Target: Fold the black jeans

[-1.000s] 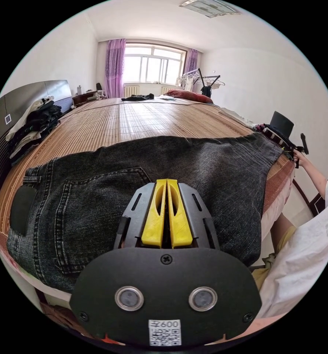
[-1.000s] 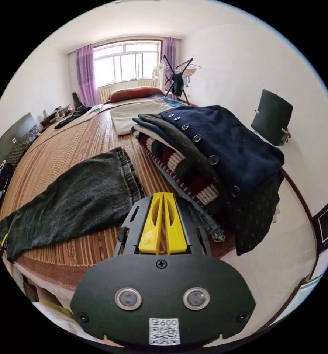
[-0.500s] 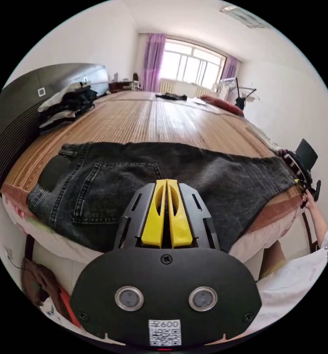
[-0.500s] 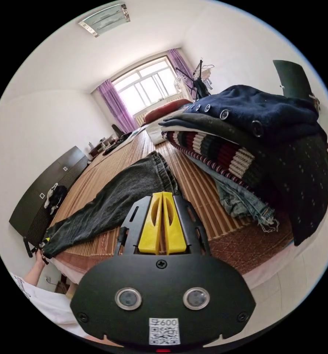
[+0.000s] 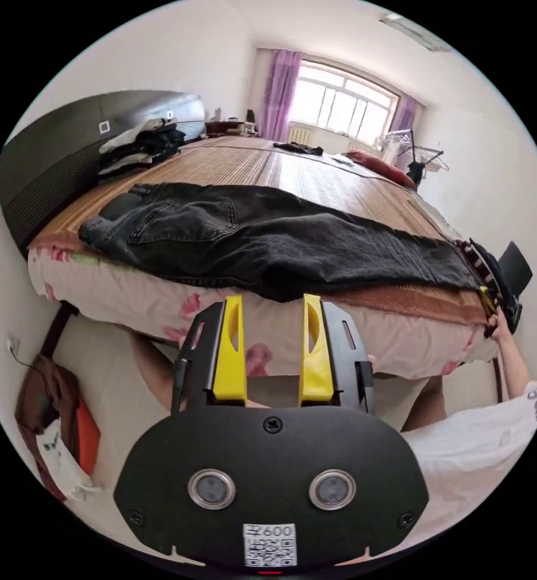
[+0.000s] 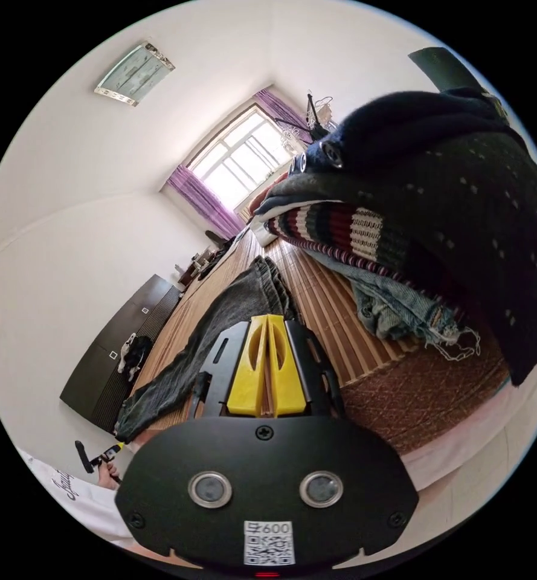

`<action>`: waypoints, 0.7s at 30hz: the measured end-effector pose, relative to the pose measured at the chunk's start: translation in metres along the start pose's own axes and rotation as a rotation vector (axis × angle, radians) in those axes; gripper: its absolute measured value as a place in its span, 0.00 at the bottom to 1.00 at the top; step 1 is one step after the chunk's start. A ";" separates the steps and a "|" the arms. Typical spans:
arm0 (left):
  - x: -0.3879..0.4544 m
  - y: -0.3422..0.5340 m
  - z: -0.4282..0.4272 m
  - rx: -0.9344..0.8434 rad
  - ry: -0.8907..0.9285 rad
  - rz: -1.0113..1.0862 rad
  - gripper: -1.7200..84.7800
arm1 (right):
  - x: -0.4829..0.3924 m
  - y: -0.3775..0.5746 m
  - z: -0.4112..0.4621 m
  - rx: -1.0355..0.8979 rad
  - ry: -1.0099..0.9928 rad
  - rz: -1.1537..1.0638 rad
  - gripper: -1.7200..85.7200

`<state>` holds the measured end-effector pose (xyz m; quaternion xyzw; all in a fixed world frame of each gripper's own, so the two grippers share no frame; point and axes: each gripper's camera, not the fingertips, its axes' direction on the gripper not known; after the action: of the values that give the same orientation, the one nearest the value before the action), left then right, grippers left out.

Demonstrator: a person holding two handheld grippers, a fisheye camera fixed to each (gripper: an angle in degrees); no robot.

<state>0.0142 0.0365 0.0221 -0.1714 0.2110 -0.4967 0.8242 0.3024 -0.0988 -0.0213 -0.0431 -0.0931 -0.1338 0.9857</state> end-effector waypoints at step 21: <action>-0.006 0.092 0.029 0.157 0.032 -0.130 0.05 | -0.604 0.115 0.333 -0.858 -0.531 -0.714 0.01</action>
<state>0.0948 0.0853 0.0027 -0.1120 0.1730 -0.5669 0.7976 -0.2958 0.2026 0.1798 -0.4339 -0.2820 -0.4657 0.7179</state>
